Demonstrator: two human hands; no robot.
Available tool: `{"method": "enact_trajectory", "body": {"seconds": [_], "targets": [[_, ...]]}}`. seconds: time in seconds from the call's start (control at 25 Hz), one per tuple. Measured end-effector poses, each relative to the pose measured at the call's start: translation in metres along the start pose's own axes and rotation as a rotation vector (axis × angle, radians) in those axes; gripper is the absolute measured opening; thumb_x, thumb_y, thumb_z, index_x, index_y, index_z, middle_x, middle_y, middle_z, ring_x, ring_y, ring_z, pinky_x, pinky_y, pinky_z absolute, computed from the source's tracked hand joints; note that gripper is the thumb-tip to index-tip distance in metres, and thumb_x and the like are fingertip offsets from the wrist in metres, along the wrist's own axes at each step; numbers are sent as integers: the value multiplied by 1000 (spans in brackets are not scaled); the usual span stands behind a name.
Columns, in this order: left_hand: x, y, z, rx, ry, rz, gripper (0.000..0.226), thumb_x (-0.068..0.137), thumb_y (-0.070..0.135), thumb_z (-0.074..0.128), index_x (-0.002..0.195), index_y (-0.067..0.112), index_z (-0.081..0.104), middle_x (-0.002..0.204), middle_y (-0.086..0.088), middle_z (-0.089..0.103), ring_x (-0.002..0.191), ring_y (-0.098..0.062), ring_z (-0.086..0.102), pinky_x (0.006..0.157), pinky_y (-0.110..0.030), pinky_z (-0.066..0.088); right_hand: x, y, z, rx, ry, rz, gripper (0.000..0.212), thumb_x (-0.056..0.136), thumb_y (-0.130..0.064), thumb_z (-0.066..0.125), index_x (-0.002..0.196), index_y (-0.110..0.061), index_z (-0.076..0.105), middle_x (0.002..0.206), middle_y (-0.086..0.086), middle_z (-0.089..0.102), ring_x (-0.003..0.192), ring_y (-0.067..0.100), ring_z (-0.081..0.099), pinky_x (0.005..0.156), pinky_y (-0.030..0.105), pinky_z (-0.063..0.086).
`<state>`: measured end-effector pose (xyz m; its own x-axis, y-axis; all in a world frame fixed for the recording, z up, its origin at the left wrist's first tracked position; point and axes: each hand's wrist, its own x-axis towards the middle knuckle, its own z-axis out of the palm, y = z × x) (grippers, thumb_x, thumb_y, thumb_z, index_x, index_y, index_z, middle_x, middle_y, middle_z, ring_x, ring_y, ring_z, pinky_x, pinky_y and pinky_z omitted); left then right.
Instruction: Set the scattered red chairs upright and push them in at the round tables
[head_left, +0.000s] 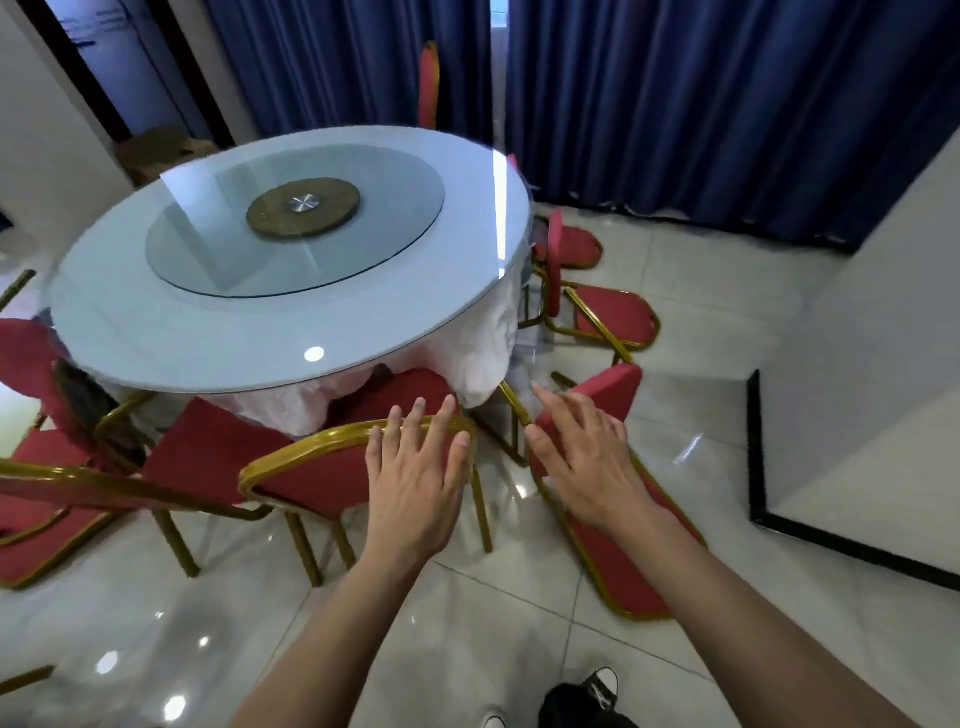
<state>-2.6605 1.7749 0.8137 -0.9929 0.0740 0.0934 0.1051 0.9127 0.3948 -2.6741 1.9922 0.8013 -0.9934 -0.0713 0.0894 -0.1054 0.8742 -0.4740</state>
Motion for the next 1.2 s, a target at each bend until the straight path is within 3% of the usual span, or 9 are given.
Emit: {"method": "enact_trajectory", "body": {"seconds": [0.44,0.88,1.2], "targets": [[-29,167,63,-24,-50,217,72,95,64,-3,158,39,21,166,0,22,155,-22,4,125,-44,-2,-112,143,-105,-23,145,234,67,97,-72,8,157,-45,22,149,0,39,139,20,38,116,45,23],[-75,310,162,-40,-62,152,67,98,62,-1,158,40,19,167,1,19,155,-22,4,125,-45,0,-190,305,-167,-34,114,283,66,97,-70,10,156,-44,25,148,0,40,137,19,40,115,43,24],[-37,353,205,-2,-56,95,69,96,63,-6,159,40,12,169,-1,12,156,-23,1,125,-45,-1,-147,374,-169,-29,116,227,63,100,-66,14,157,-40,26,146,2,41,135,22,43,116,45,26]]}}
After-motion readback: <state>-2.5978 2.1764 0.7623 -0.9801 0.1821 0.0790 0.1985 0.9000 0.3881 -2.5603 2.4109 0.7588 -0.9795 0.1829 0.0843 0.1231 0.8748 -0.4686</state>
